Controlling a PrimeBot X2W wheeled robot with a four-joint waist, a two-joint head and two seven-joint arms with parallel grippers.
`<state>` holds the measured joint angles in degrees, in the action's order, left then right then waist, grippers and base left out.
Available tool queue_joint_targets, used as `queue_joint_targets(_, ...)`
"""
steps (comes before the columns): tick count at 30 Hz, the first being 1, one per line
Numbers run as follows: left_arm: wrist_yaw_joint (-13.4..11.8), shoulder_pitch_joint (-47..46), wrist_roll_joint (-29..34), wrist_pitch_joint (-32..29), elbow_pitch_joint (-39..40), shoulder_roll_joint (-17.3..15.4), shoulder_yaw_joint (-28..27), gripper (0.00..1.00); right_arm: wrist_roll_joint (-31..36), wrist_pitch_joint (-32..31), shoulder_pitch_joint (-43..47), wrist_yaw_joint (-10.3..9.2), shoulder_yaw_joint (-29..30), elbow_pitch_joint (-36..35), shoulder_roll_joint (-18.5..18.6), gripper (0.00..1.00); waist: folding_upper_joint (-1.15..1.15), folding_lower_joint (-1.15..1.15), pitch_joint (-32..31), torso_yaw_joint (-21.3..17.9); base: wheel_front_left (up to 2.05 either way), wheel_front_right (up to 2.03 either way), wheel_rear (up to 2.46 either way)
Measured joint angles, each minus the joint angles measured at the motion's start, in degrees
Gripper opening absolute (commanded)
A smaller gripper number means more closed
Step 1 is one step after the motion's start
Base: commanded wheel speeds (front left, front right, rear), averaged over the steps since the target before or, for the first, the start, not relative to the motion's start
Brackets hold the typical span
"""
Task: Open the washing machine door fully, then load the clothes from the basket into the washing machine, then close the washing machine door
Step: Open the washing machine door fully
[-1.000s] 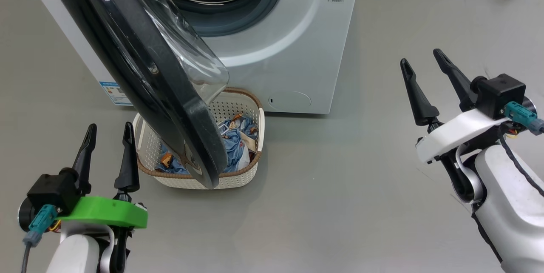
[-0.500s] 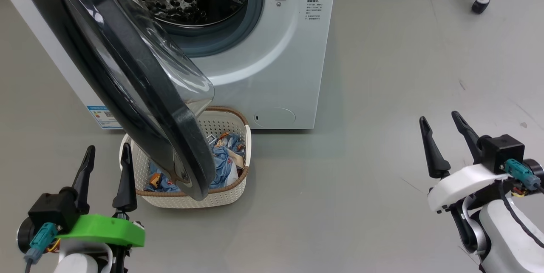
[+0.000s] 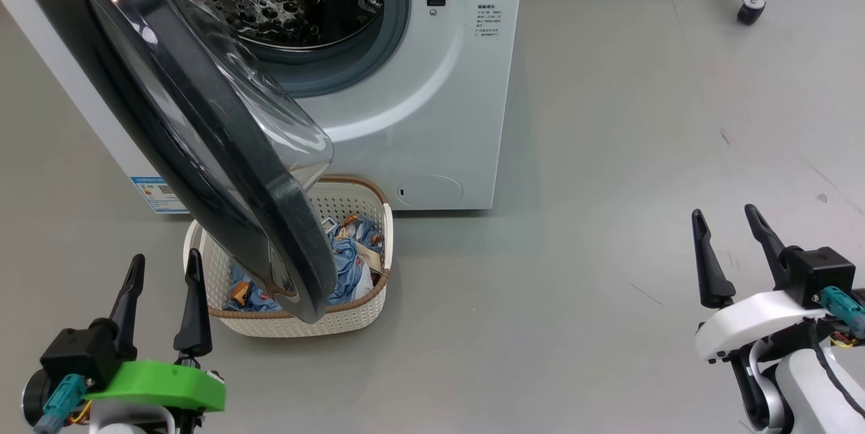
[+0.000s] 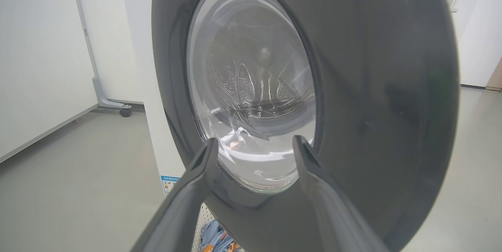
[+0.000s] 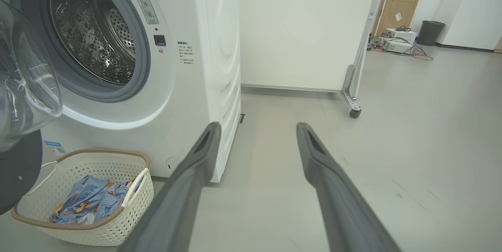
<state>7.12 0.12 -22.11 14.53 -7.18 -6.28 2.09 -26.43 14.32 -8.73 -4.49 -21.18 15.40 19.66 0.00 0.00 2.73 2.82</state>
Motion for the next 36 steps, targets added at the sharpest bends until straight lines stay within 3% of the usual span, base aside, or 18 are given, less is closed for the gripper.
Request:
queue_joint_targets(14,0.00,0.24,1.49,0.00,0.07,0.14,0.09,1.00,2.46,0.00,3.87,-1.13,2.67,-2.64,-1.65,1.00,0.00,0.00,-0.42,0.23,0.00,0.00,0.00)
queue_joint_targets(36,0.00,1.03,2.55,-0.01,-2.98,0.43,0.02,1.00,5.43,0.01,6.98,-1.11,3.83,-5.22,-3.12,1.00,0.00,0.00,-0.44,0.71,0.00,0.00,0.00)
